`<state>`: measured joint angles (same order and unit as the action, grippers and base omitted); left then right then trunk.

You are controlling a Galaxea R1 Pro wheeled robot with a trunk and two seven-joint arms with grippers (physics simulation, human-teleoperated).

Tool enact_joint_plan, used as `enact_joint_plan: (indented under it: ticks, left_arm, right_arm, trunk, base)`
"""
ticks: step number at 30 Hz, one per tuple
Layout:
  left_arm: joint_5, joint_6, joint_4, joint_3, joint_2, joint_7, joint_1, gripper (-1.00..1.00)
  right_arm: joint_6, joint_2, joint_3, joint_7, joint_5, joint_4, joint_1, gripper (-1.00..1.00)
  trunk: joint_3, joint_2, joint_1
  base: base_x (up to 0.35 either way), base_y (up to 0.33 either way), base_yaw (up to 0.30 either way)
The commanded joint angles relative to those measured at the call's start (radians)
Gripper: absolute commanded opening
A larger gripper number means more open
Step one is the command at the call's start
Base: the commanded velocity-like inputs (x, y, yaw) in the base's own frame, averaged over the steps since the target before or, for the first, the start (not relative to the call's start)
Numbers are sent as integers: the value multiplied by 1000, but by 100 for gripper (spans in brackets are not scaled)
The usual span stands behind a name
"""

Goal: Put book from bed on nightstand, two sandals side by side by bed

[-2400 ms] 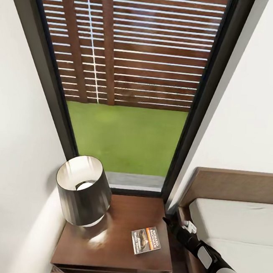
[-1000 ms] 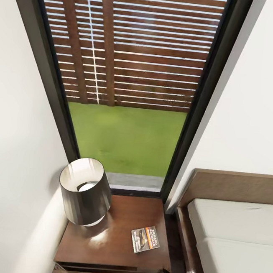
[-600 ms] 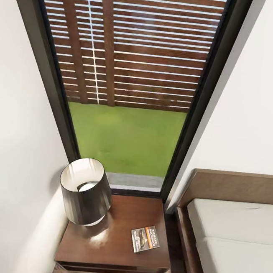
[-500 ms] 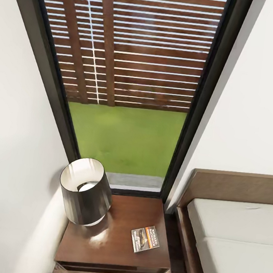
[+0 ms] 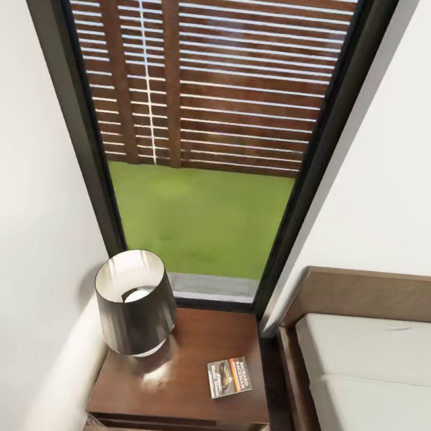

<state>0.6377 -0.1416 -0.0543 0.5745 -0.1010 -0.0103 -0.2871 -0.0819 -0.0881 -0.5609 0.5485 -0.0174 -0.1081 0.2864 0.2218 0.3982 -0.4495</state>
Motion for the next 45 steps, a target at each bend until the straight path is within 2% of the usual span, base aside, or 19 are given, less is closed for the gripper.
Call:
enact_joint_plan:
  ticks: [1,6,8,9,10,14,19,29,45]
  left_arm:
    - [9,-3,0,8,0,-1,1,100]
    - [10,-3,0,8,0,-1,11,100]
    - [10,-3,0,8,0,-1,16,100]
    - [10,-3,0,8,0,-1,16,100]
    - [10,-3,1,8,0,-1,18,100]
    - [11,-3,1,8,0,-1,26,100]
    - [14,-5,0,8,0,-1,38,100]
    - [15,-7,-1,7,0,-2,53,100]
    - [16,-10,-1,5,-2,-3,65,100]
  right_arm:
    - [-9,0,-8,1,-2,-1,-4,100]
    - [-9,-1,-8,-44,-2,0,-30,100]
    - [-9,-2,-8,-94,-1,0,-38,100]
    - [-9,-2,-8,-94,-1,0,-38,100]
    - [-9,-2,-8,-134,-1,0,-42,100]
    - [-10,0,-8,-215,-1,1,-51,100]
    - [-10,1,-8,-277,-1,15,-60,100]
    - [-10,2,-8,-306,0,82,-64,100]
    - [-10,2,-8,-309,0,95,-64,100]
  trunk:
    - [2,2,0]
    - [2,2,0]
    - [2,2,0]
    - [2,2,0]
    - [2,2,0]
    - [2,2,0]
    - [2,2,0]
    - [2,2,0]
    - [2,2,0]
  base:
    - [0,0,0]
    - [0,0,0]
    - [0,0,0]
    - [0,0,0]
    - [0,0,0]
    - [0,0,0]
    - [0,0,0]
    - [0,0,0]
    - [0,0,0]
